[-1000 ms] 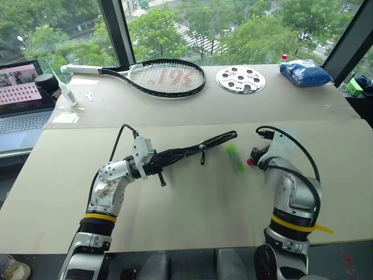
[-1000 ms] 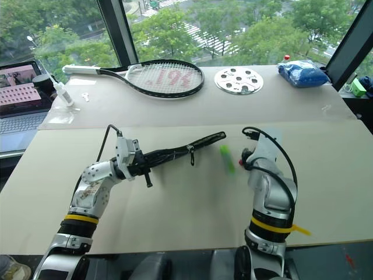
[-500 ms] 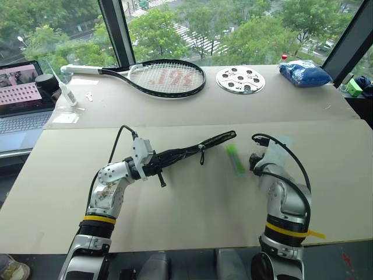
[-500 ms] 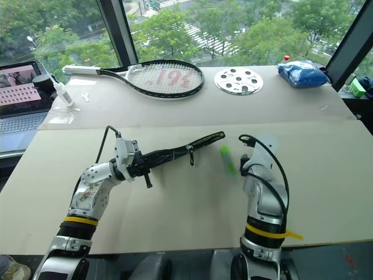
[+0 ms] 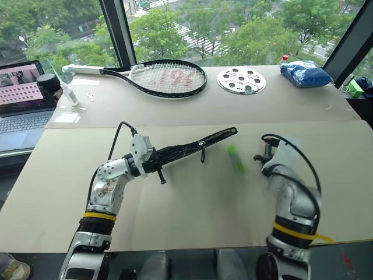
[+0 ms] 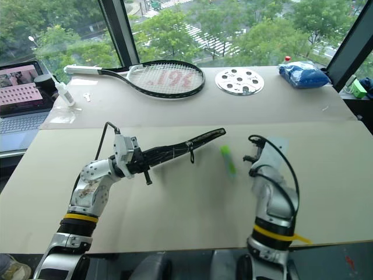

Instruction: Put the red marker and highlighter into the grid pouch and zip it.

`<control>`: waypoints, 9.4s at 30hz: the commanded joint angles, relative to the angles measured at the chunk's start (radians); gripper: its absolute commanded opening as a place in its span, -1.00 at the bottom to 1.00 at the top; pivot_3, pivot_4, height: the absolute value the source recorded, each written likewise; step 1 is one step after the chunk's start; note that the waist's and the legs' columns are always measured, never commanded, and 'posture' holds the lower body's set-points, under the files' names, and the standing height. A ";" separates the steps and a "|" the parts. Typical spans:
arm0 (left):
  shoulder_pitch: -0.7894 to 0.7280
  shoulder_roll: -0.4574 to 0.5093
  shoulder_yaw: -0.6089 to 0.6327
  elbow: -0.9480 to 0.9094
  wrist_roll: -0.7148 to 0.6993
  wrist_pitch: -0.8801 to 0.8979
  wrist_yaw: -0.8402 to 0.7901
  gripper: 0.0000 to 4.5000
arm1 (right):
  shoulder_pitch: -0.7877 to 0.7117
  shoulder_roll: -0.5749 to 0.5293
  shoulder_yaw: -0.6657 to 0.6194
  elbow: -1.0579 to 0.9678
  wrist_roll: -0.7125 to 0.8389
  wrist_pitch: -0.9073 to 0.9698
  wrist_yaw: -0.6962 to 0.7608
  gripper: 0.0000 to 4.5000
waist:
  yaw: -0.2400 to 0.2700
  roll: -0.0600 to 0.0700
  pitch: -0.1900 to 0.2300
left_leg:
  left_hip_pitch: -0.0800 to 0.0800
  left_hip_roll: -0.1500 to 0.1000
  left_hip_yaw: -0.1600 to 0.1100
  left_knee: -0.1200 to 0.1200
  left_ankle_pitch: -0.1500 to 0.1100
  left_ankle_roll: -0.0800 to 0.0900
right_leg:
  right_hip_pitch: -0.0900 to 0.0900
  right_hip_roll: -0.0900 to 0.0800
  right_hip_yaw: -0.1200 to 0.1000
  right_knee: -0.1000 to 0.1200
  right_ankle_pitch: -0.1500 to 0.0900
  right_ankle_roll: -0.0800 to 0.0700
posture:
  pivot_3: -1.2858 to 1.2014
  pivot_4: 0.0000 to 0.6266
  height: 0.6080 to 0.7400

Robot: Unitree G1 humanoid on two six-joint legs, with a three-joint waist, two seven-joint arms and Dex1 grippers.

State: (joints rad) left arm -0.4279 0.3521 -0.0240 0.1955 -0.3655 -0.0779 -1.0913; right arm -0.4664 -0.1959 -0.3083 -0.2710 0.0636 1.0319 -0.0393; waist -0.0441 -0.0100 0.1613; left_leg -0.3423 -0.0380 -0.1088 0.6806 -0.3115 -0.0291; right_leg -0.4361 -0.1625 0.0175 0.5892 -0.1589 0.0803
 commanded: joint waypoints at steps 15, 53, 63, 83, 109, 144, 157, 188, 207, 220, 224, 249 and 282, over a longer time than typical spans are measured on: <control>0.000 0.036 -0.022 0.055 0.023 -0.050 -0.082 -1.00 | 0.087 -0.828 0.390 -0.144 -0.104 -1.043 0.924 -0.75 | 0.005 -0.006 0.003 | 0.005 0.001 0.003 0.001 -0.005 0.008 | 0.012 0.000 -0.001 -0.013 0.001 0.006 | 0.03 -0.52 1.00; -0.048 0.014 -0.042 0.062 0.017 -0.040 -0.106 -1.00 | -0.138 -0.537 0.655 0.195 -0.528 -1.477 0.820 -0.75 | 0.024 -0.007 0.003 | 0.005 0.001 0.003 0.001 -0.004 0.006 | 0.012 0.000 -0.001 -0.013 0.002 0.005 | 0.03 -0.52 1.00; -0.033 0.022 -0.036 0.039 0.013 -0.032 -0.107 -1.00 | -0.160 -0.482 0.650 0.348 -0.526 -1.458 0.794 -0.07 | 0.022 -0.007 0.003 | 0.005 0.001 0.003 0.001 -0.001 0.000 | 0.012 0.000 -0.001 -0.013 0.002 0.005 | 0.03 -0.52 1.00; -0.002 0.036 -0.028 0.023 0.003 -0.029 -0.092 -1.00 | 0.135 -0.544 0.172 -0.053 0.183 -0.319 0.820 0.25 | 0.027 -0.007 0.003 | 0.005 0.002 0.002 0.001 -0.005 0.007 | 0.012 0.001 -0.001 -0.012 0.002 0.004 | 0.03 -0.52 1.00; -0.021 0.008 -0.027 0.045 0.008 -0.032 -0.081 -1.00 | 0.132 -0.333 0.315 -0.080 0.145 0.064 0.461 0.25 | 0.029 -0.008 0.002 | 0.006 0.001 0.002 0.002 -0.004 0.007 | 0.013 0.000 -0.001 -0.012 0.003 0.004 | 0.03 -0.52 1.00; -0.039 0.004 -0.035 0.062 0.007 -0.036 -0.087 -1.00 | 0.102 -0.883 0.273 -0.137 -0.005 -0.846 0.958 -0.54 | 0.021 -0.009 0.003 | 0.005 0.001 0.005 0.002 -0.005 0.008 | 0.013 -0.001 -0.001 -0.017 0.003 0.006 | 0.03 -0.52 1.00; -0.023 0.005 -0.035 0.040 0.003 -0.029 -0.090 -1.00 | 0.053 -0.876 0.367 -0.040 -0.170 -1.081 0.976 -0.54 | 0.029 -0.009 0.003 | 0.004 0.001 0.004 0.002 -0.005 0.007 | 0.013 -0.001 -0.001 -0.016 0.003 0.006 | 0.03 -0.52 1.00; -0.046 0.002 -0.040 0.047 0.005 -0.016 -0.098 -1.00 | -0.183 -0.508 0.715 0.123 -0.451 -1.270 1.007 -0.54 | 0.025 -0.009 0.003 | 0.005 0.001 0.004 0.002 -0.001 0.001 | 0.012 0.000 -0.001 -0.015 0.003 0.006 | 0.03 -0.52 1.00; -0.037 -0.002 -0.033 0.038 0.008 -0.021 -0.088 -1.00 | -0.218 -0.498 0.625 0.237 -0.400 -1.213 1.033 0.77 | 0.018 -0.009 0.003 | 0.005 0.001 0.004 0.002 -0.001 0.000 | 0.012 0.000 -0.002 -0.015 0.003 0.005 | 0.03 -0.52 1.00; -0.024 0.009 -0.026 0.037 0.005 -0.021 -0.084 -1.00 | 0.086 -0.708 0.141 -0.146 0.342 -0.357 1.246 0.77 | 0.036 -0.009 0.003 | 0.004 0.001 0.003 0.001 -0.005 0.007 | 0.013 0.000 -0.003 -0.017 0.003 0.005 | 0.03 -0.52 1.00; -0.033 0.010 -0.028 0.047 0.003 -0.023 -0.090 -1.00 | 0.282 -0.645 0.178 -0.260 0.438 -0.240 1.157 0.77 | 0.030 -0.009 0.003 | 0.003 0.001 0.003 0.002 -0.006 0.010 | 0.013 -0.001 -0.003 -0.017 0.004 0.005 | 0.03 -0.52 1.00; -0.045 -0.010 -0.039 0.053 0.008 -0.024 -0.092 -1.00 | -0.066 -0.177 0.521 0.028 0.283 -0.204 0.737 -0.15 | 0.023 -0.010 0.003 | 0.004 0.002 0.001 0.004 -0.003 0.003 | 0.010 0.001 -0.002 -0.012 0.006 0.003 | 0.03 -0.52 1.00; -0.079 -0.011 -0.065 0.076 0.006 -0.035 -0.129 -1.00 | 0.141 -0.573 0.142 0.026 0.485 -0.239 0.907 0.04 | 0.029 -0.010 0.003 | 0.005 0.002 0.002 0.004 -0.004 0.006 | 0.012 0.001 -0.002 -0.013 0.006 0.003 | 0.03 -0.52 1.00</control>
State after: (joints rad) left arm -0.4760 0.3432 -0.0891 0.2790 -0.3523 -0.0886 -1.2032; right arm -0.3248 -0.7662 -0.1243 -0.1849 0.4797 0.7433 0.8568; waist -0.0150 -0.0199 0.1644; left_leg -0.3378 -0.0361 -0.1067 0.6849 -0.3156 -0.0234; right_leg -0.4240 -0.1613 0.0152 0.5767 -0.1533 0.0830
